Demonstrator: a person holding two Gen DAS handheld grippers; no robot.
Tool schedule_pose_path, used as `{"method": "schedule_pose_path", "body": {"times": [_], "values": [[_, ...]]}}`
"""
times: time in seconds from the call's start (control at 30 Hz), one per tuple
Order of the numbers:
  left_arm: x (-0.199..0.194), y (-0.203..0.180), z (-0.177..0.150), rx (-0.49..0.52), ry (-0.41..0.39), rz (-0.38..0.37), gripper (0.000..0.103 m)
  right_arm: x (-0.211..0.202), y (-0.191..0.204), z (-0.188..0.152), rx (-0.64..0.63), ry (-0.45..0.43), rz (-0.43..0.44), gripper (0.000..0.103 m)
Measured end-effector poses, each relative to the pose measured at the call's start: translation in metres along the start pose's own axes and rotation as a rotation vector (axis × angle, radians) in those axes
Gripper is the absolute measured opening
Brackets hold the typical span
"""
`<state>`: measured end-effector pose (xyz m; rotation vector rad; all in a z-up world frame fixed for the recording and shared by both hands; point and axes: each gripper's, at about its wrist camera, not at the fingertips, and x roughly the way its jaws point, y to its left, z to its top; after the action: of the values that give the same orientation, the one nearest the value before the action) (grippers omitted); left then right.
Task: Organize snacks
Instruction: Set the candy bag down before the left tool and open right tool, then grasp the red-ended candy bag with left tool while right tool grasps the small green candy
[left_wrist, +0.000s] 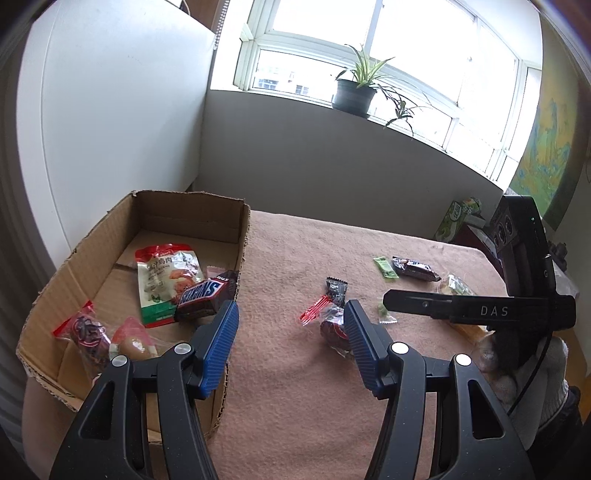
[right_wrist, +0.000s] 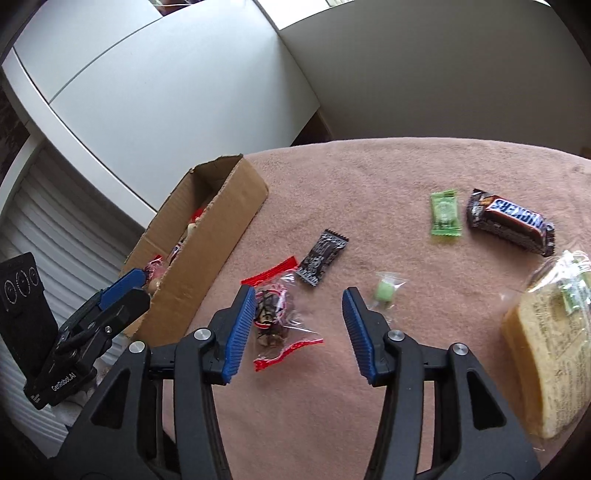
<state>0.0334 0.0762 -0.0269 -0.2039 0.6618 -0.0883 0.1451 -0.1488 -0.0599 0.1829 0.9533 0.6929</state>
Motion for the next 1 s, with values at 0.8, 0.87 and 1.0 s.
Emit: {"method": "schedule_pose_path", "body": {"times": [0.8, 0.87, 1.0], "values": [[0.081, -0.049, -0.009, 0.009, 0.169, 0.091, 0.067, 0.028, -0.023, -0.005, -0.152, 0.051, -0.307, 0.049], [0.087, -0.050, -0.011, 0.026, 0.179, 0.111, 0.067, 0.026, -0.023, -0.005, -0.152, 0.050, -0.305, 0.048], [0.092, -0.050, -0.017, 0.044, 0.194, 0.117, 0.071, 0.028, -0.019, -0.004, -0.156, 0.051, -0.316, 0.048]]}}
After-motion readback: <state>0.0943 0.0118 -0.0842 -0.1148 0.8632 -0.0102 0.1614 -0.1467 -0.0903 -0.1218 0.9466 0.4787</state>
